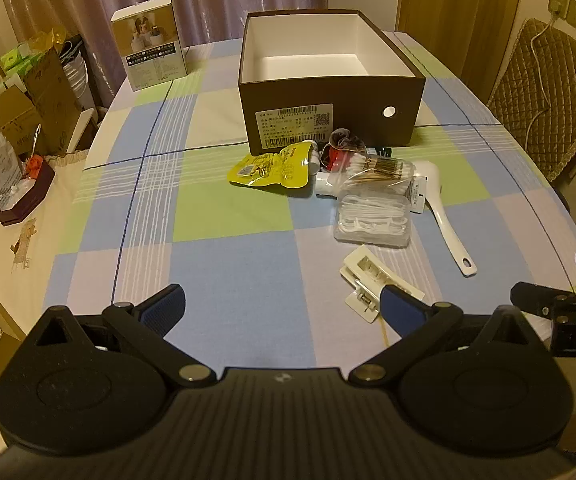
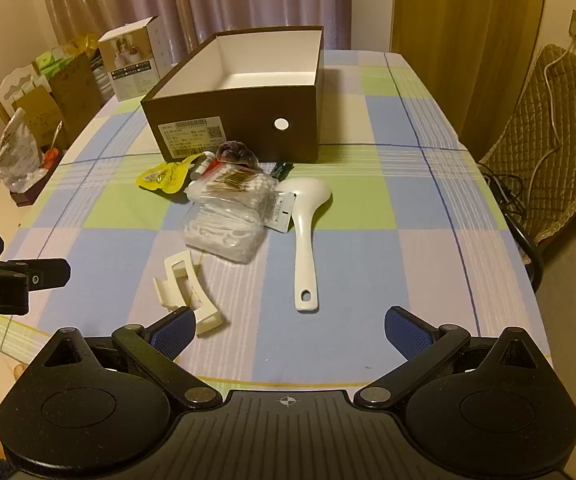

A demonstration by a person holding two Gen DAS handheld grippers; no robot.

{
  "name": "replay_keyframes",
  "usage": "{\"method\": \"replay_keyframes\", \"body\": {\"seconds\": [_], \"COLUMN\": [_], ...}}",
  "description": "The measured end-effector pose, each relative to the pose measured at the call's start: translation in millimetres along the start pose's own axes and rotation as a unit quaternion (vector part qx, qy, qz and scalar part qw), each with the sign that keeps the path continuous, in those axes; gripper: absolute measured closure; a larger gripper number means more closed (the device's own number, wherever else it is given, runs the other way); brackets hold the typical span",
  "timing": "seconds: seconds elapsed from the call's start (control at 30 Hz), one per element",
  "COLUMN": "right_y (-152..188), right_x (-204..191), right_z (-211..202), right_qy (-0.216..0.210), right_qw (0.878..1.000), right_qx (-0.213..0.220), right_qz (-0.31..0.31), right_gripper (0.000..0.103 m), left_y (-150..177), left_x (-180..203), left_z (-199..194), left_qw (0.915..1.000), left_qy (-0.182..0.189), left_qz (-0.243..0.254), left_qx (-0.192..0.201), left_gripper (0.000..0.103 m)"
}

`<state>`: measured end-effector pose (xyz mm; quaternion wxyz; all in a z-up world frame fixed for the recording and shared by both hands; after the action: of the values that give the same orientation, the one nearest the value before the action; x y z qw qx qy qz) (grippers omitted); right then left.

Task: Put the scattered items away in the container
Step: 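Move the left tool toward the white plastic hair clip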

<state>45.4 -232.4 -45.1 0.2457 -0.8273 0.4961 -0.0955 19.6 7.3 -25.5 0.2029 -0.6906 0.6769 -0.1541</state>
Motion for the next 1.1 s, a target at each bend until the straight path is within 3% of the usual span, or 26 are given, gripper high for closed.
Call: {"method": "replay_keyframes", "body": {"seconds": [1.1], "right_y": [-18], "right_x": [3], "right_z": [17], "right_qy": [-0.009], "right_qw": [1.0], "right_qx": [-0.012], "right_qz": [-0.024], "right_gripper": [0.0], "left_y": [-12], "left_x": [-1], "left_z": [23], "left_qw": [0.9996], "left_qy": [-0.001], "left_qz": [-0.011], "left_qx": [-0.026], "left_gripper": [0.001]}}
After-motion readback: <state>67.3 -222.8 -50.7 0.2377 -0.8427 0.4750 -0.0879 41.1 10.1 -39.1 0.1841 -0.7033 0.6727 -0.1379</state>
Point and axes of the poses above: each gripper's, at about its wrist camera, not at the fingertips, and z roughly the way its jaws point, x to its right, y to its underside, the point moved 2 cm from there along z, roughly the way its jaws point, and after that the axes turned 6 degrees about -x, right-handed, at the moved point
